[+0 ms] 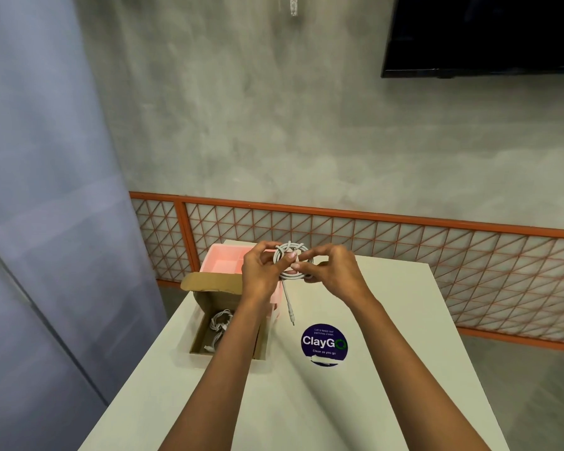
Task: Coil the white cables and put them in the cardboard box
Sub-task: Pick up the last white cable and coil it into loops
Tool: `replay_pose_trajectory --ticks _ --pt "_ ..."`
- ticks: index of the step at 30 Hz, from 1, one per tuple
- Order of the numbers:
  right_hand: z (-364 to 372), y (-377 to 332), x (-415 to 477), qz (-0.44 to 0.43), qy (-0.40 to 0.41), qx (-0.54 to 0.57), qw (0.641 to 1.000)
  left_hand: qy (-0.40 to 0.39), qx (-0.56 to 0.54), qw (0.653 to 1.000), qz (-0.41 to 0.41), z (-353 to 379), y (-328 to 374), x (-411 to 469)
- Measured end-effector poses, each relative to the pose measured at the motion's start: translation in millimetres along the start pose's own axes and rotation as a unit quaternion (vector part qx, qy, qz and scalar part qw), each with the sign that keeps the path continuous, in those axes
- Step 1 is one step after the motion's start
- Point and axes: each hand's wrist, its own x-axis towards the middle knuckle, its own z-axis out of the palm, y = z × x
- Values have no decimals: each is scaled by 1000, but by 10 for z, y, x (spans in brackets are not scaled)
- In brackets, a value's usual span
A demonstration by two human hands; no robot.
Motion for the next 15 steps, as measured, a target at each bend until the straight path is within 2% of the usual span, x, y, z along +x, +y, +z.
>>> replay_pose_trajectory --ticks 2,4,6,8,10,12,15 --pt "-20 -30 16 18 -4 -19 1000 -8 6 1000 14 7 -5 -17" --pt "-22 -37 31 18 14 12 1000 -17 -3 1000 20 16 -7 -36" --pt "-16 -24 21 32 17 89 995 -20 3 999 24 17 -28 -40" --pt "-24 14 3 62 -17 194 979 -14 1 1000 22 15 -63 -48" --pt "-30 62 0 102 -62 312 943 -9 -11 1000 20 18 -89 -69" --pt "-35 94 -1 158 -94 434 882 -2 -11 999 31 23 -104 -102" --pt "-3 116 -9 218 -110 526 814 1 7 998 63 24 -112 -137"
